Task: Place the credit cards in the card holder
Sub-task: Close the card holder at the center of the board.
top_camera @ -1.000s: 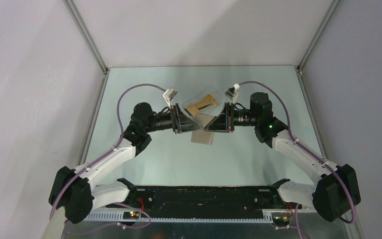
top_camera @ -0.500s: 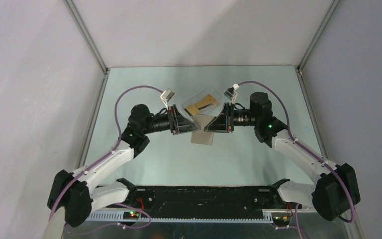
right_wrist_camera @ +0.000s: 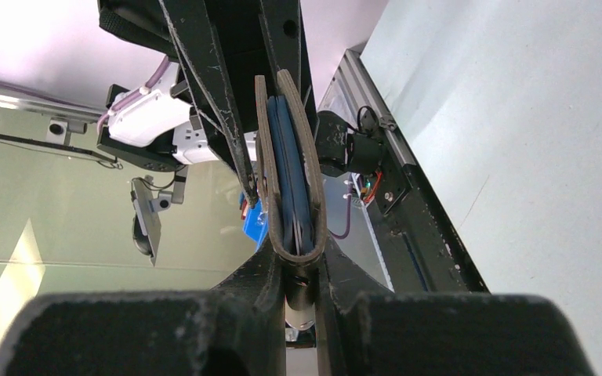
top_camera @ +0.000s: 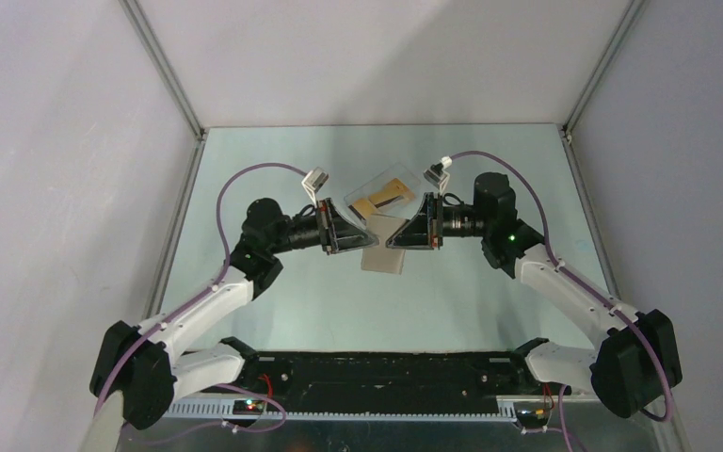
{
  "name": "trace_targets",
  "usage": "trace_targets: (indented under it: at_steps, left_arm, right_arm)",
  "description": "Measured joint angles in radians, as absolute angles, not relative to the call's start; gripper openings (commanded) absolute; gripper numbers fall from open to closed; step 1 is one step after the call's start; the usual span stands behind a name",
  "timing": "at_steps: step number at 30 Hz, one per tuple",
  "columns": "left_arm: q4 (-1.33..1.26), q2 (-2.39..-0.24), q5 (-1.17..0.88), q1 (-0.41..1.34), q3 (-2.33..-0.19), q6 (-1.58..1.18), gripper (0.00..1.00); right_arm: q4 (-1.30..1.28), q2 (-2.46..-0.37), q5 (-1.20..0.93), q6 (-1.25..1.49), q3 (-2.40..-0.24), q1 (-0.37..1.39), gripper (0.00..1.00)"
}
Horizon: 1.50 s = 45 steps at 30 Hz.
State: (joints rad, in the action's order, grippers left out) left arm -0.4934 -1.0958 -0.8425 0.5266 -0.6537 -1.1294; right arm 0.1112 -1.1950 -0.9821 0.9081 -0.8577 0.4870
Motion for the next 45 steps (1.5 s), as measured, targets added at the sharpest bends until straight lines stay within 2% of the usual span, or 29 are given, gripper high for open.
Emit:
trace_targets:
  at_steps: [13,16,20,34,41,45]
  left_arm:
    - [-0.517,-1.119,-0.851,0.525,-0.654,-1.153,0.25]
    - [-0.524,-1.126,-0.853,0.525,-0.654,-1.153,0.35]
    - [-0.538,-1.133,-0.860,0.525,-0.654,-1.154,0.41]
    - [-0.539,-1.133,-0.867,0.525,-0.653,-1.154,0.36]
    - [-0.537,-1.133,-0.864,0.525,-0.650,-1.153,0.46]
    - [-0.539,-1.133,-0.863,0.525,-0.650,-1.153,0.44]
  right_arm:
    - [0.110,-1.195,-0.982,0.905,-0.859,0.484,0.00]
    - [0.105,-1.195,-0.979,0.904,-0.859,0.484,0.00]
    - [0.099,-1.198,-0.973,0.901,-0.859,0.484,0.00]
    - [0.095,-1.201,-0.973,0.896,-0.859,0.488,0.00]
    - [0.037,-1.200,-0.935,0.878,-0.878,0.506,0.00]
    - [-0.011,-1.200,-0.899,0.859,-0.901,0.521,0.00]
